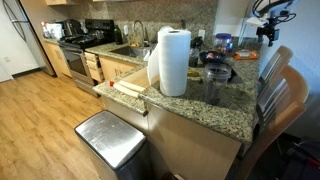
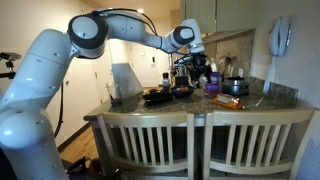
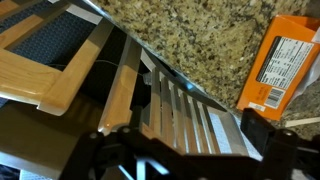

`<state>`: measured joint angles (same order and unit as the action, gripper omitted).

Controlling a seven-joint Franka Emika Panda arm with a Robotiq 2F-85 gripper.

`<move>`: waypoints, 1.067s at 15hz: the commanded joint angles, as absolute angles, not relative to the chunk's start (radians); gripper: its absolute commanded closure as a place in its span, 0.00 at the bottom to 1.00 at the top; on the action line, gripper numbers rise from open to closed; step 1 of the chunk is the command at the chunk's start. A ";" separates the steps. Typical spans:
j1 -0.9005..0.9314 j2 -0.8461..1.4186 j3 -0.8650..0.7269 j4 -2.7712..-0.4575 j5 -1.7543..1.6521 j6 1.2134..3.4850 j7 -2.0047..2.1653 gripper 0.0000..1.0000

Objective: Pick the white bottle and the glass bottle and put them in the bowl

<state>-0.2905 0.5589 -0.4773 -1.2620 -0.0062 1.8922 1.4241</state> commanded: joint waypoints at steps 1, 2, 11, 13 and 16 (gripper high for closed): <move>-0.291 0.559 -0.477 -1.262 -0.006 1.892 1.424 0.00; -0.306 0.550 -0.460 -1.265 0.029 1.912 1.397 0.00; -0.170 0.525 -0.301 -1.231 0.093 1.899 1.135 0.00; -0.147 0.553 -0.323 -1.212 0.079 1.920 1.219 0.00; -0.147 0.556 -0.330 -1.212 0.078 1.920 1.227 0.00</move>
<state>-0.1481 0.5559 -0.3298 -1.2123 0.0781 1.9199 1.2273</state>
